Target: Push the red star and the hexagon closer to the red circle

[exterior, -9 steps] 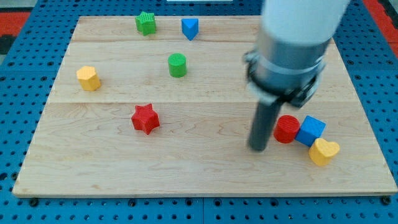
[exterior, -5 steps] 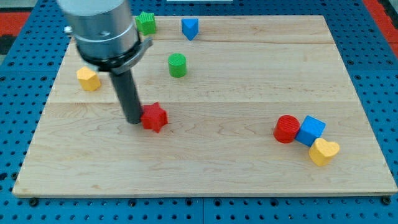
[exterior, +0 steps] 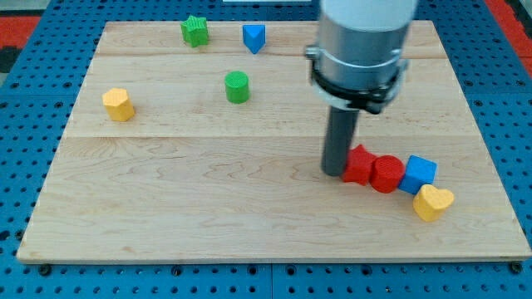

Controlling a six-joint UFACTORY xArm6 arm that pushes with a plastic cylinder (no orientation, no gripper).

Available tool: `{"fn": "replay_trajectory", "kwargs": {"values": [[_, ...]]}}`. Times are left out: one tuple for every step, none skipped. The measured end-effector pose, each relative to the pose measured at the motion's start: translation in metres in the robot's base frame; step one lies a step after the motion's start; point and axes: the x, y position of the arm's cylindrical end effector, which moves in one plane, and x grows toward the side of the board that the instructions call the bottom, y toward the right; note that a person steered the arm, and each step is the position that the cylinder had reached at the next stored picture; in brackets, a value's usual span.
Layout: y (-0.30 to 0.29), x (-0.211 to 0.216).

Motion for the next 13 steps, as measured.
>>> {"fn": "replay_trajectory", "kwargs": {"values": [[-0.061,-0.030],[-0.167,-0.066],[-0.254,-0.060],[-0.364,-0.080],[-0.350,-0.124],[-0.232,-0.105],[-0.146,-0.057],[-0.102,-0.026],[-0.109,-0.014],[-0.132,-0.007],[-0.119,0.016],[-0.049,0.025],[-0.009,0.031]]}}
